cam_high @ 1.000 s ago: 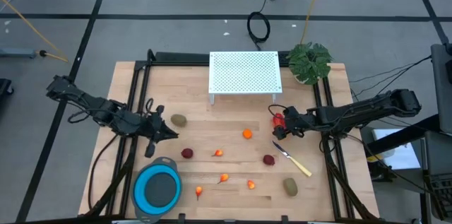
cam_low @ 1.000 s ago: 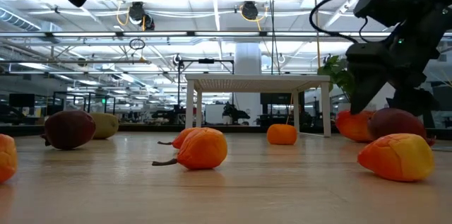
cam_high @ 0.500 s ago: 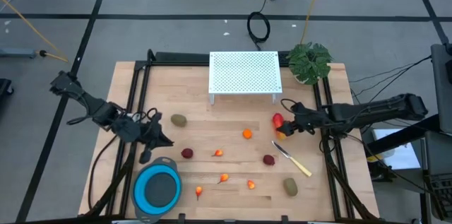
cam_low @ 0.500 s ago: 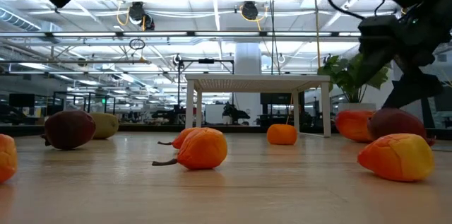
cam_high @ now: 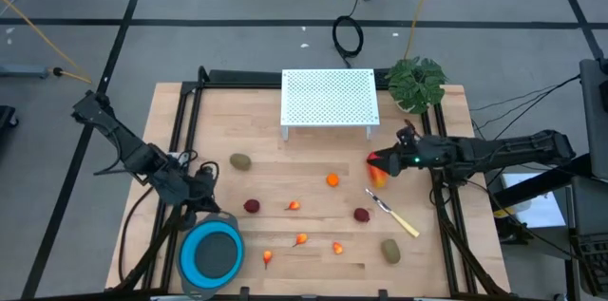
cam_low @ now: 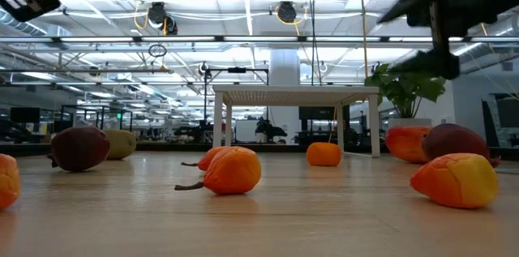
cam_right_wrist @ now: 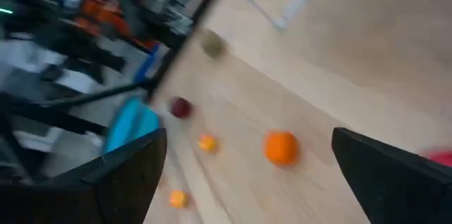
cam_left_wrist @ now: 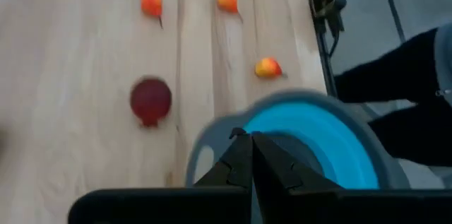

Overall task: Pick & Place Fruit
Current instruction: Put the blue strainer bowl on the shelf

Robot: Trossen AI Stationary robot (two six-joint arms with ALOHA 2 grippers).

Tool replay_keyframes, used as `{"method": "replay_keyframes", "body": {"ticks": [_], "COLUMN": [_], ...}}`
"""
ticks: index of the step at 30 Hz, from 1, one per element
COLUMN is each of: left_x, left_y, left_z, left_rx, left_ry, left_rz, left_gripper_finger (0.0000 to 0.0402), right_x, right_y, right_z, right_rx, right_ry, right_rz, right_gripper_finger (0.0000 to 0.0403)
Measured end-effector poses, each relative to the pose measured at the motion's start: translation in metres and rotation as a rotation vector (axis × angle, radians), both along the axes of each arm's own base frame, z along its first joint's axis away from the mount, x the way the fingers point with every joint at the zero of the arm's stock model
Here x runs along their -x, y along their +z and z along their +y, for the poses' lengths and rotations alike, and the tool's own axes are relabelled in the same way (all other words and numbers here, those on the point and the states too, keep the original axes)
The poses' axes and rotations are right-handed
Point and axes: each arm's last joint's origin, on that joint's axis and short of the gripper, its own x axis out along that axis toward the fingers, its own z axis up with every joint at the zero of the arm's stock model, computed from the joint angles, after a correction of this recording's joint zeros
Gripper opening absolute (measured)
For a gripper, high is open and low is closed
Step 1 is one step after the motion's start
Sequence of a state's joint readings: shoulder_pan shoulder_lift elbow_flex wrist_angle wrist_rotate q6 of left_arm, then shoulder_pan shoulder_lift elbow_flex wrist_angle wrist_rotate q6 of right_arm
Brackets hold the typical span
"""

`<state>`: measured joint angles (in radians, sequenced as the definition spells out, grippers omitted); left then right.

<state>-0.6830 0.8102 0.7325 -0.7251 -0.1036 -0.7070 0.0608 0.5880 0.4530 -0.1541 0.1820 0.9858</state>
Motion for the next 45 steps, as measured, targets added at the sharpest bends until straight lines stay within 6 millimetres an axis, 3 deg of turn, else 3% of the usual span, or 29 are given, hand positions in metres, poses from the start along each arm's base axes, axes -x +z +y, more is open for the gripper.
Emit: {"method": "replay_keyframes", "body": {"ticks": [7,14,24,30,40,45], "left_x": [0.003,0.008,0.016,0.022,0.03,0.032], "left_y": [-0.004,-0.004,-0.007,-0.014,-0.019,-0.021], "left_z": [-0.002,-0.007,-0.018,-0.024,-0.027,-0.03], "left_rx": [0.07,0.204,0.378,0.386,0.371,0.347], "left_ry": [0.061,0.124,0.336,0.408,0.479,0.463], "left_rz": [0.109,0.221,0.404,0.549,0.673,0.677], "left_gripper_finger": [0.0009,0.0003,0.0001,0.0001,0.0001,0.0001], "right_x": [-0.008,-0.013,-0.014,-0.014,-0.013,-0.013], "right_y": [0.025,0.037,0.04,0.041,0.049,0.049], "right_z": [0.0,0.001,-0.001,-0.001,-0.001,-0.001], "right_rx": [0.08,0.231,0.424,0.434,0.625,0.662], "right_ry": [0.019,0.037,0.007,0.007,0.012,0.017], "right_rz": [-0.257,-0.374,-0.372,-0.376,-0.427,-0.416], "right_gripper_finger": [0.0396,0.0395,0.0393,0.0393,0.0392,0.0351]}}
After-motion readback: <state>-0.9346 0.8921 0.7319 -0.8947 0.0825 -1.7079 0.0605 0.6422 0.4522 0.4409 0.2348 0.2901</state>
